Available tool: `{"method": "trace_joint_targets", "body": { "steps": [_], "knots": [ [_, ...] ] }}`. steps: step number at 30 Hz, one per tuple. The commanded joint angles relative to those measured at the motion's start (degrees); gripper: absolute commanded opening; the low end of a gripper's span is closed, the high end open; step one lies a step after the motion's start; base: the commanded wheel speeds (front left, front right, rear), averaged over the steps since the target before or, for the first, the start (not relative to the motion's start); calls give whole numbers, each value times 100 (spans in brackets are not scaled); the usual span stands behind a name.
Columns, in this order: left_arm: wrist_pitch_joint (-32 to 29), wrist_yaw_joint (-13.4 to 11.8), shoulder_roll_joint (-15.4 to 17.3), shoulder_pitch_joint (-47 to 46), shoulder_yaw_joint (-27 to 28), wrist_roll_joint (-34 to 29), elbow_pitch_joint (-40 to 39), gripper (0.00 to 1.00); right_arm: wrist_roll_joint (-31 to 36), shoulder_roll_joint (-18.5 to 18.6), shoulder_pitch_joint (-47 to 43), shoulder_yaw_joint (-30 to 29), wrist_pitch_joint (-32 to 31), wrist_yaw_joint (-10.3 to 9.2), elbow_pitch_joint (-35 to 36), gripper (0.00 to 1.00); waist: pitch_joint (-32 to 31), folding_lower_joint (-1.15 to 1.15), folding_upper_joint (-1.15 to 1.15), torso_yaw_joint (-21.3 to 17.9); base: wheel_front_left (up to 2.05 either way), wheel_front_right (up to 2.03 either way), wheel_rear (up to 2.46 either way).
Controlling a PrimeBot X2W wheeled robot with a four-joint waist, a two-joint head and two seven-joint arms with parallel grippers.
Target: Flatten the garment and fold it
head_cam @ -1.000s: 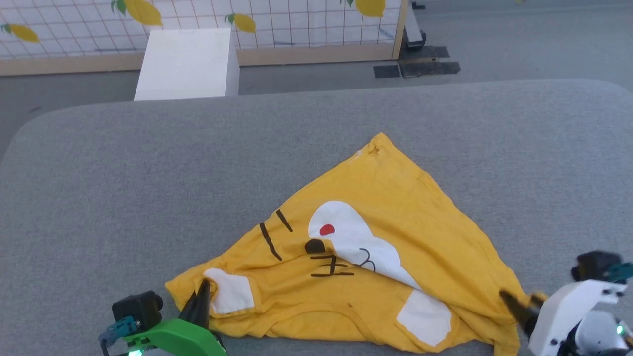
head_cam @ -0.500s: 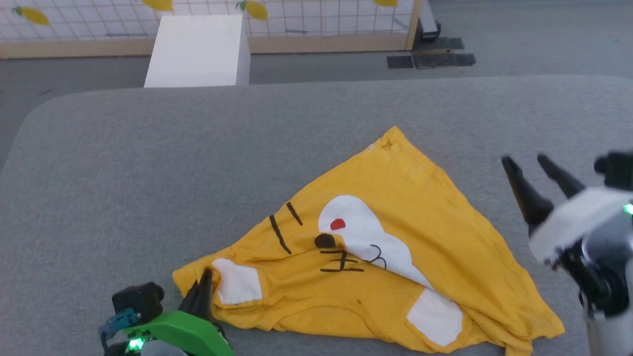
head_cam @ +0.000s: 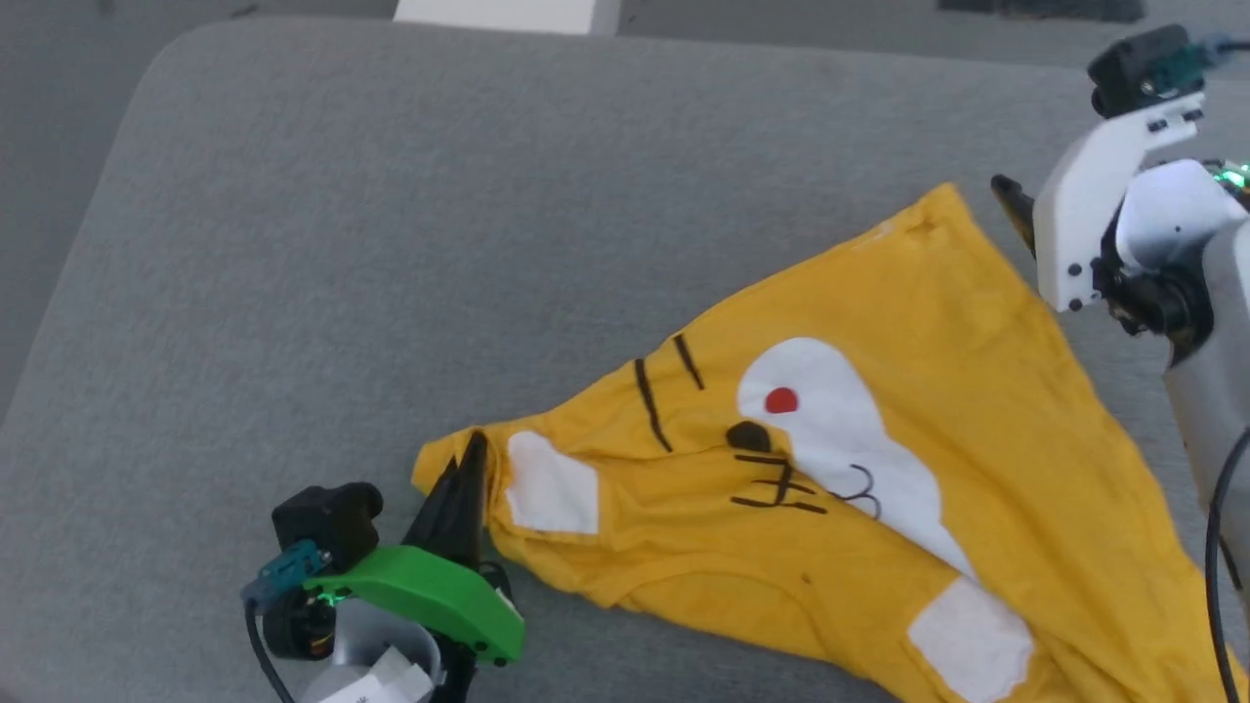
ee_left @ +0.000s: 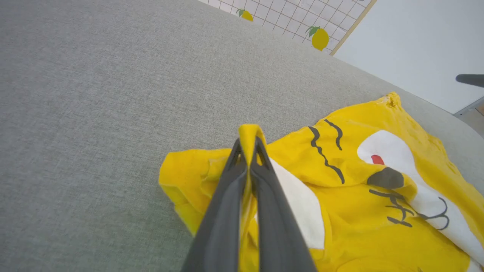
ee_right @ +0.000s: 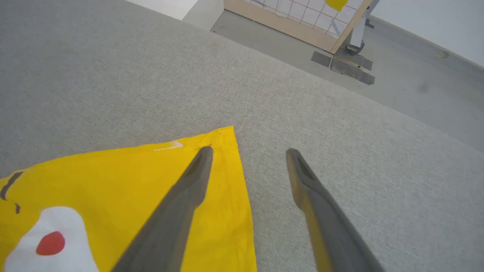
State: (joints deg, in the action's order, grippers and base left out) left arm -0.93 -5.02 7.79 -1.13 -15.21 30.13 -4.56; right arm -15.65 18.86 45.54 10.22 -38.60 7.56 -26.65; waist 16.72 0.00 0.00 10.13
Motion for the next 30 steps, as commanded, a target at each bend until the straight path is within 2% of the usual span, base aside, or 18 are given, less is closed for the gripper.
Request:
{"method": "trace_joint_targets", "body": {
  "steps": [1, 10, 15, 16, 17, 20, 24, 27, 30],
  "knots": [
    [39, 49, -34, -115, -32, -44, -43, 0, 139, 55, 188, 134, -234, -8, -205, 100, 665, 0, 0, 669, 0, 0, 0],
    [164, 64, -129, -192, -132, -11, -93, 0, 619, 167, 855, 755, -1344, -8, -1129, 100, 1002, 0, 0, 899, 0, 0, 0],
    [188, 65, -124, -205, -144, -1, -30, 0, 463, 12, 819, 700, -1723, -8, -1359, 100, 964, 0, 0, 822, 0, 0, 0],
    [189, 66, -109, -208, -138, 1, -5, 0, 436, -13, 801, 701, -1758, -8, -1364, 31, 921, 0, 0, 785, 0, 0, 0],
    [188, 69, -97, -212, -132, 5, 12, 0, 411, -22, 792, 714, -1772, -8, -1350, 0, 884, 0, 0, 756, 0, 0, 0],
    [181, 48, -38, -201, -92, 2, 47, 0, 266, -60, 754, 639, -1624, -8, -1239, 0, 646, 0, 0, 587, 0, 0, 0],
    [130, 7, 73, -138, -26, 1, 41, 0, -1, -65, 615, 465, -1108, -8, -904, 0, 233, 0, 0, 296, 0, 0, 0],
    [75, -32, 163, -61, 41, 23, 43, 0, -353, -46, 252, 184, -601, -8, -485, 0, -150, 0, 0, 25, 0, 0, 0],
    [40, -72, 232, 51, 117, 67, 31, 0, -709, -3, -351, -114, -347, -8, 51, 0, -474, 0, 0, -263, 0, 0, 0]
  ]
}}
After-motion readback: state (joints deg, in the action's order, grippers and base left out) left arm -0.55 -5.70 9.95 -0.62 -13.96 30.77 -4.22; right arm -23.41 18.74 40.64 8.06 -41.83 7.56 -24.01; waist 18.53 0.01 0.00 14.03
